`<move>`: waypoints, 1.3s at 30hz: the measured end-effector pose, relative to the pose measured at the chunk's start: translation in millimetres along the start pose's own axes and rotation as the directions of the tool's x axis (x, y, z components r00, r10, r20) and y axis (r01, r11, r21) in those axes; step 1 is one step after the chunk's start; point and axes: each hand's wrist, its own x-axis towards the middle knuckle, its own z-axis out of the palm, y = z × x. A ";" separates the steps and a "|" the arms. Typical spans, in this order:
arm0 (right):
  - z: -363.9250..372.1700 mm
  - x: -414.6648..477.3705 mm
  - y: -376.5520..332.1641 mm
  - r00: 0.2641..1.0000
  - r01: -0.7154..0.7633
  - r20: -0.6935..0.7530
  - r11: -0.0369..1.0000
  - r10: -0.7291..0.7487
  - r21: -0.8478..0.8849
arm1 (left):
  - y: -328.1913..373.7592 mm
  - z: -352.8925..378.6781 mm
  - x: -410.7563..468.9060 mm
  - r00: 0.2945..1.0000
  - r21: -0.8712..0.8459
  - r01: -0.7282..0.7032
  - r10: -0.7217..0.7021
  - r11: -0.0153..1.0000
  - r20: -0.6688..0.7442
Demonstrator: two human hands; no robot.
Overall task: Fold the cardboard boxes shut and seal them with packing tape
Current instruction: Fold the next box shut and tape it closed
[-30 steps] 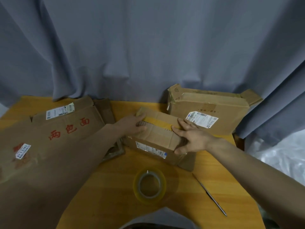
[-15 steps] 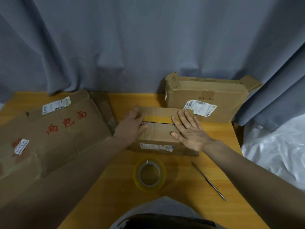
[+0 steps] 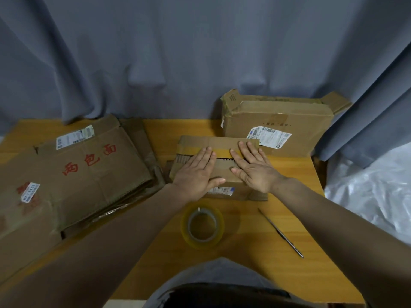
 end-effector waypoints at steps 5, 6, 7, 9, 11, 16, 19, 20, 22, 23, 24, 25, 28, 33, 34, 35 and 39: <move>-4.4 -3.8 -6.0 1.000 -0.009 -0.027 0.999 0.008 -0.037 | -1.0 -0.8 6.5 0.999 0.145 -0.041 0.046 0.989 -0.028; -4.6 -4.7 -6.8 1.000 -0.010 -0.026 0.999 0.009 -0.046 | -1.7 -0.9 7.7 0.999 0.140 -0.047 0.049 0.989 -0.017; -4.9 -5.0 -8.1 1.000 -0.007 -0.023 0.999 0.005 -0.050 | -2.4 -1.4 8.3 0.999 0.119 -0.052 0.052 0.992 -0.001; -5.3 -4.3 -9.9 1.000 -0.011 -0.018 0.998 0.010 -0.057 | -3.9 -1.9 8.6 0.998 0.083 -0.060 0.058 0.995 0.024; -6.4 -3.8 -12.1 0.999 -0.030 -0.031 0.997 0.028 -0.074 | -4.3 -1.0 8.8 0.998 0.068 -0.067 0.066 0.995 0.023; 15.1 -28.4 -29.8 0.893 0.284 -0.326 0.951 -0.310 -0.123 | -6.2 1.0 9.1 0.997 0.062 -0.075 0.074 0.995 0.011; 38.7 -47.4 -38.4 0.791 0.422 -0.426 0.896 -0.439 -0.141 | -6.0 0.6 8.3 0.996 0.065 -0.084 0.082 0.994 0.020; 43.1 -50.5 -40.6 0.781 0.432 -0.431 0.889 -0.453 -0.153 | -6.0 0.5 8.2 0.996 0.063 -0.087 0.086 0.994 0.020; 52.3 -53.4 -43.2 0.761 0.463 -0.404 0.861 -0.507 -0.209 | -6.0 0.3 8.2 0.996 0.054 -0.085 0.084 0.995 0.015; 58.6 -54.8 -45.0 0.767 0.476 -0.371 0.852 -0.523 -0.216 | -6.2 -0.4 7.9 0.997 0.046 -0.082 0.082 0.996 0.015; 64.9 -56.2 -47.8 0.783 0.484 -0.338 0.852 -0.523 -0.197 | -6.4 -1.0 7.5 0.997 0.042 -0.081 0.080 0.996 0.017; 71.4 -57.1 -52.5 0.803 0.486 -0.299 0.857 -0.515 -0.171 | -6.5 -1.3 7.2 0.997 0.043 -0.082 0.081 0.996 0.020; 89.5 -55.2 -67.6 0.881 0.451 -0.082 0.881 -0.465 -0.145 | -7.3 -2.2 6.3 0.996 0.041 -0.089 0.088 0.995 0.032; 111.2 -47.7 -86.0 0.909 0.387 0.274 0.880 -0.314 -0.274 | -8.5 -2.6 7.1 0.995 0.031 -0.089 0.087 0.996 0.053; 114.9 -46.7 -87.3 0.914 0.379 0.270 0.878 -0.304 -0.293 | -8.5 -2.6 7.3 0.994 0.025 -0.089 0.088 0.996 0.057; 118.3 -45.5 -87.4 0.919 0.369 0.258 0.880 -0.297 -0.300 | -8.5 -2.7 7.7 0.994 0.019 -0.090 0.089 0.996 0.058; 107.6 -46.0 -85.8 0.927 0.304 0.244 0.952 -0.285 -0.042 | -10.5 -3.6 9.4 0.993 -0.003 -0.097 0.097 0.995 0.061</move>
